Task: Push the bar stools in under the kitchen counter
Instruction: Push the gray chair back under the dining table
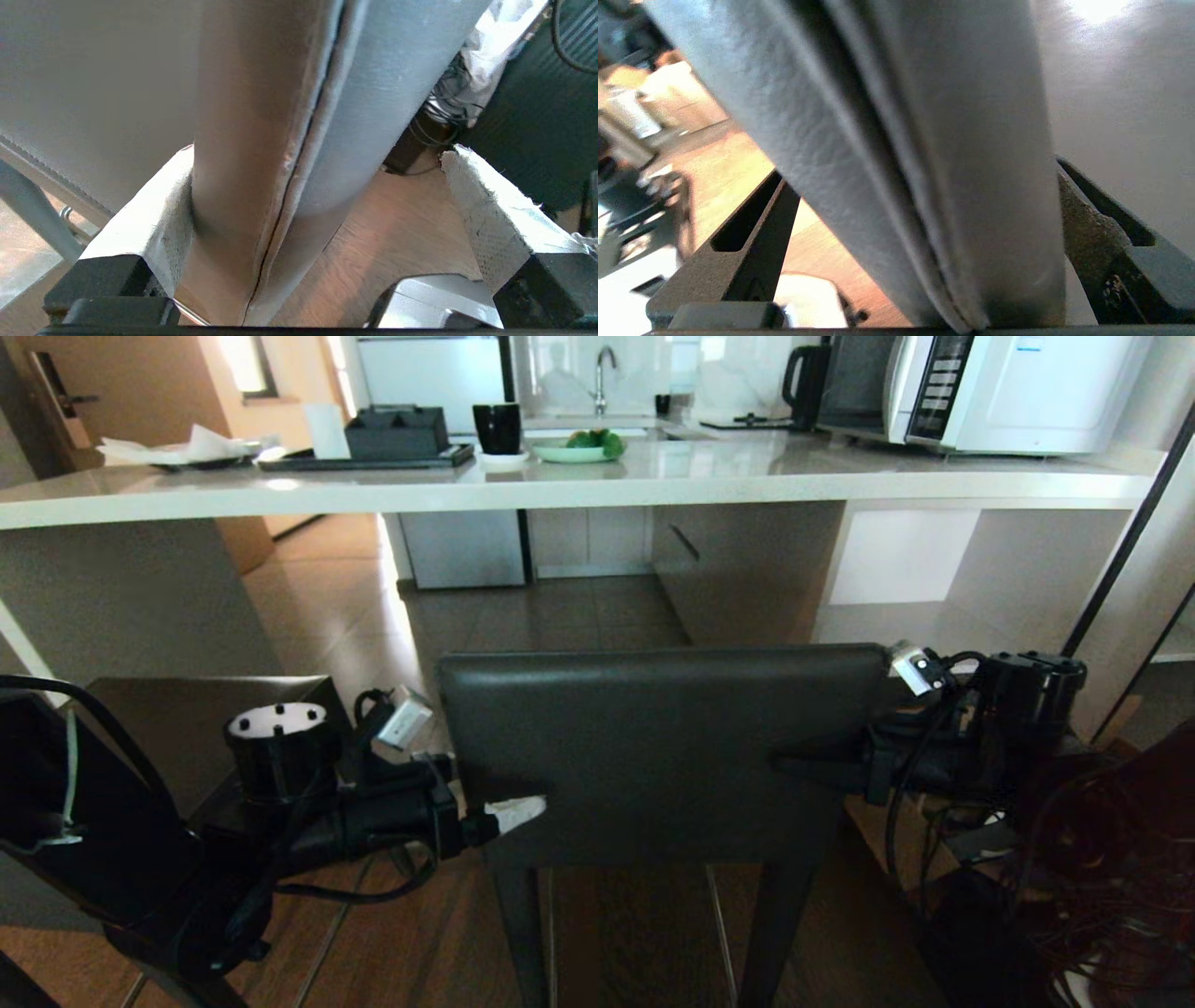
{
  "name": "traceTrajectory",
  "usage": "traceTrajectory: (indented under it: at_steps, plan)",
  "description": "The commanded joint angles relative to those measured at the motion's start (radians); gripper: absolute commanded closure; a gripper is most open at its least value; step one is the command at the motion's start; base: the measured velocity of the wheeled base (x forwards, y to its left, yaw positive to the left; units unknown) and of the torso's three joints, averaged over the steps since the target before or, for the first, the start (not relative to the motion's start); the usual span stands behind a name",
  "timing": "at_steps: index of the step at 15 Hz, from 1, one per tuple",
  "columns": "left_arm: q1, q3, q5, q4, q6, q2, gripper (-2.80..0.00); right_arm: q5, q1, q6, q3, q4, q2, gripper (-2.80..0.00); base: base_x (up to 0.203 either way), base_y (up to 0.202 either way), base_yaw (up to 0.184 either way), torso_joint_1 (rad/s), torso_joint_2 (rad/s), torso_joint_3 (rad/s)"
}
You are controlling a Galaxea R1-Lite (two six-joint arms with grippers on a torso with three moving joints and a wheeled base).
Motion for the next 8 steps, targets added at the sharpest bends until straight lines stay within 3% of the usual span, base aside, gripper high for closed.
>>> traceTrajectory:
  at_steps: [1, 8]
  plan:
    - [0.001, -0.009, -0.011, -0.004, -0.002, 0.013, -2.80, 0.002, 0.013, 0.000, -0.029, -0.007, 0.033, -2.80, 0.000, 0.000, 0.000, 0.000, 0.00, 0.000]
    - [0.083, -0.150, -0.012, 0.003, -0.003, 0.103, -2.80, -0.072, 0.012, -0.006, -0.083, -0.010, 0.078, -2.80, 0.000, 0.000, 0.000, 0.000, 0.00, 0.000]
